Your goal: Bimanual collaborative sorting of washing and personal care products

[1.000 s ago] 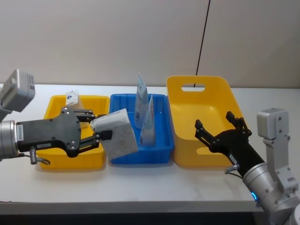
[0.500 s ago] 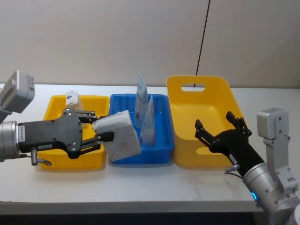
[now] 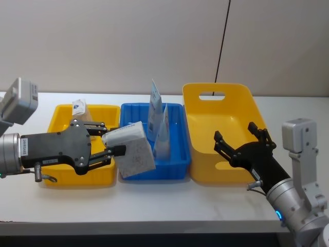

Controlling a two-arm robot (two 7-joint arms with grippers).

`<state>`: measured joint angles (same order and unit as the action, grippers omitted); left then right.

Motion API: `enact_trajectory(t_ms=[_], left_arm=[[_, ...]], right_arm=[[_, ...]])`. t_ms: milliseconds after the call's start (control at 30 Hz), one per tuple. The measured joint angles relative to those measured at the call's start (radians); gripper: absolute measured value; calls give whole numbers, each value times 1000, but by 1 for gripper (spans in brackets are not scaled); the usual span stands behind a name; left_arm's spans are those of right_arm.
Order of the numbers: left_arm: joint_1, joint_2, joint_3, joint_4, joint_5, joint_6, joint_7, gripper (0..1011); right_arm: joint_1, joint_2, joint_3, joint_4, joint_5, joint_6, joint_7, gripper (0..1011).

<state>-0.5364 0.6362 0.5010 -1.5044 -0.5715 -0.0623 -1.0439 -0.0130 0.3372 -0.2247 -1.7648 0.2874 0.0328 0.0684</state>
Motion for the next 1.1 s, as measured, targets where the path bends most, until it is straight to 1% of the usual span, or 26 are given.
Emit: enact_trajectory(t_ms=[167,433,633,667,767,833,933,967,1033,1067,1100], left_arm=[[0,0,0,1,-1,-1,-1,364],[-1,-1,1,1,-1,-1,-2,364],[-2,-1,2,2,-2,-2,-3,364],[-1,-1,2,2,-2,-2,-3,364],[-1,-1,2,2,-2,-2,-3,363],[-1,-1,2,2,-2,-2,-3,363],[-1,-1,2,2,-2,-2,-3,363],[-1,-1,2,2,-2,-2,-3,363],[-1,-1,2,2,-2,-2,-3,364],[-1,-1,2,2,-2,-2,-3,364],[-1,-1,2,2,-2,-2,-3,364]], right_arm=[[10,5,2,10,2,-10,21,1002],[39,23,4,42,29,-32,98,1002],[75,42,3,80,63,-49,181,1002],[85,47,2,90,73,-54,206,1002],[101,54,-1,108,88,-60,240,1002],[129,66,-7,137,107,-67,291,1002],[148,73,-12,159,121,-71,328,1002],[164,79,-17,176,132,-74,357,1002],[176,82,-20,190,141,-76,381,1002],[193,87,-27,208,150,-78,407,1002],[201,89,-29,217,154,-79,420,1002]])
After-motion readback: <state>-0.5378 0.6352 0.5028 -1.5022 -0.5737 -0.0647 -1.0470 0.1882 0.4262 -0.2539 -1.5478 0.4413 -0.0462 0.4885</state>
